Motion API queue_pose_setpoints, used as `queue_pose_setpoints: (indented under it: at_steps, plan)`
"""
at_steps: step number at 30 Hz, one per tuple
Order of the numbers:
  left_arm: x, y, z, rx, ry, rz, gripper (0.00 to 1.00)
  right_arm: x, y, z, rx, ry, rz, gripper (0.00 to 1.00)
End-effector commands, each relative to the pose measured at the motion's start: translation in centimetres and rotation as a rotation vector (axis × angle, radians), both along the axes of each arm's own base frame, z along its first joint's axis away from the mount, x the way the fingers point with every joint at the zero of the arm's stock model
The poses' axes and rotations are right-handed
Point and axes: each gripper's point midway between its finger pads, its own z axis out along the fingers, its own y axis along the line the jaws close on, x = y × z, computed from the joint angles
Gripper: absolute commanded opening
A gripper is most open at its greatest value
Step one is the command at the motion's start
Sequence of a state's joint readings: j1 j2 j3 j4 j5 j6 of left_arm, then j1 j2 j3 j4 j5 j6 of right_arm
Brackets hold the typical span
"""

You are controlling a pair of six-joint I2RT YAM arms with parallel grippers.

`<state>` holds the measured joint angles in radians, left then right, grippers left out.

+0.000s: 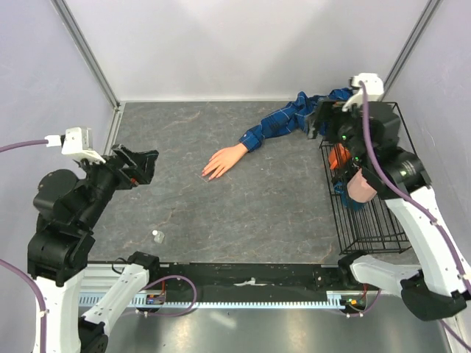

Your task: Paint the nails

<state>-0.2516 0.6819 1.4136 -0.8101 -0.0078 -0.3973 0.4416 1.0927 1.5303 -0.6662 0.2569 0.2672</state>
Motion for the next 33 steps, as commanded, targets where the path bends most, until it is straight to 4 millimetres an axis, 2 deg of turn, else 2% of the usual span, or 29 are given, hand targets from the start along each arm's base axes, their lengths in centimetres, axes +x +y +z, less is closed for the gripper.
queue_pose_setpoints:
  at_steps: [1,3,4,5,6,7,9,10,11,12,13,14,15,16,17,18,19,20,21,23,24,25,26,27,29,30,31,32,33]
  plan:
    - [0.2,3.0,-7.2,-0.068,0.309,0.244,1.0,-0.6,5.4,0.2,0.045,0.005,0.135,0.98]
    - [0.0,4.4,-9.3,-0.077,0.396,0.359,1.0,-1.0,7.9,-0.6,0.024,0.016,0.185,0.98]
    - [-0.2,4.6,-10.1,-0.115,0.438,0.398,1.0,-1.6,10.1,-1.9,-0.02,0.033,0.207,0.98]
    - [-1.2,5.1,-11.5,-0.104,0.509,0.433,1.0,-2.0,11.4,-2.6,-0.046,0.04,0.225,0.98]
    - [-1.4,5.6,-12.2,-0.108,0.543,0.481,1.0,-2.2,12.9,-3.8,-0.085,0.057,0.235,0.98]
    - [-1.8,5.7,-12.6,-0.137,0.569,0.511,1.0,-4.0,15.6,-5.2,-0.118,0.068,0.305,0.98]
    - [-3.1,6.5,-13.7,-0.139,0.601,0.56,0.99,-5.4,18.7,-6.6,-0.159,0.059,0.375,0.98]
    - [-3.6,6.8,-13.9,-0.178,0.603,0.593,0.99,-7.1,21.2,-8.8,-0.201,0.08,0.445,0.98]
    - [-4.3,7.1,-14.3,-0.186,0.607,0.614,0.97,-7.7,22.8,-9.3,-0.192,0.071,0.477,0.98]
    - [-5.2,7.4,-14.9,-0.199,0.606,0.623,0.95,-8.5,24.3,-10.8,-0.211,0.08,0.518,0.98]
    - [-5.6,7.5,-15.2,-0.231,0.616,0.647,0.93,-10.2,25.5,-12.8,-0.238,0.091,0.573,0.98]
    - [-6.2,7.7,-15.7,-0.241,0.629,0.667,0.92,-11.1,27.3,-12.8,-0.197,0.059,0.624,0.98]
    - [-7.2,7.9,-16.5,-0.233,0.669,0.688,0.92,-12.0,28.5,-13.7,-0.224,0.024,0.678,0.98]
    - [-7.5,8.0,-16.6,-0.254,0.676,0.703,0.92,-14.5,29.5,-16.7,-0.259,0.024,0.748,0.98]
    - [-7.8,8.2,-16.7,-0.247,0.681,0.715,0.91,-15.4,31.3,-15.9,-0.194,-0.045,0.788,0.98]
    - [-7.9,8.4,-16.4,-0.249,0.666,0.717,0.91,-16.4,32.5,-17.2,-0.194,-0.06,0.835,0.98]
    - [-8.2,8.6,-16.1,-0.263,0.64,0.722,0.91,-17.4,33.4,-18.3,-0.161,-0.081,0.859,0.98]
    - [-8.2,9.1,-15.7,-0.264,0.613,0.742,0.9,-17.7,33.9,-19.0,-0.141,-0.084,0.864,0.98]
    - [-8.3,9.3,-15.0,-0.276,0.588,0.746,0.9,-18.1,34.6,-20.5,-0.123,-0.068,0.884,0.98]
    - [-8.3,9.7,-14.6,-0.278,0.564,0.757,0.89,-18.7,35.6,-21.7,-0.055,-0.096,0.907,0.98]
    - [-8.2,9.7,-14.4,-0.276,0.559,0.753,0.88,-19.0,36.1,-23.4,-0.062,-0.088,0.918,0.97]
    - [-7.9,9.6,-14.2,-0.274,0.549,0.743,0.88,-19.2,36.6,-23.5,-0.031,-0.118,0.918,0.96]
    - [-7.7,9.4,-14.2,-0.276,0.552,0.734,0.87,-19.1,37.0,-24.0,-0.026,-0.123,0.917,0.95]
    - [-7.6,9.2,-14.0,-0.279,0.548,0.727,0.87,-19.1,37.5,-26.0,-0.048,-0.112,0.925,0.95]
    - [-7.1,8.8,-13.8,-0.276,0.541,0.7,0.86,-19.1,38.7,-26.1,-0.024,-0.141,0.933,0.93]
    - [-7.0,8.7,-13.6,-0.277,0.535,0.691,0.85,-19.0,39.5,-27.6,-0.044,-0.134,0.94,0.93]
    - [-6.9,8.7,-13.5,-0.264,0.528,0.677,0.85,-19.1,40.0,-27.9,-0.05,-0.151,0.955,0.93]
    - [-6.8,8.6,-13.3,-0.27,0.517,0.672,0.84,-19.1,40.5,-29.5,-0.078,-0.142,0.961,0.93]
    - [-6.9,8.7,-13.2,-0.268,0.512,0.669,0.84,-18.9,41.1,-29.5,-0.071,-0.151,0.964,0.94]
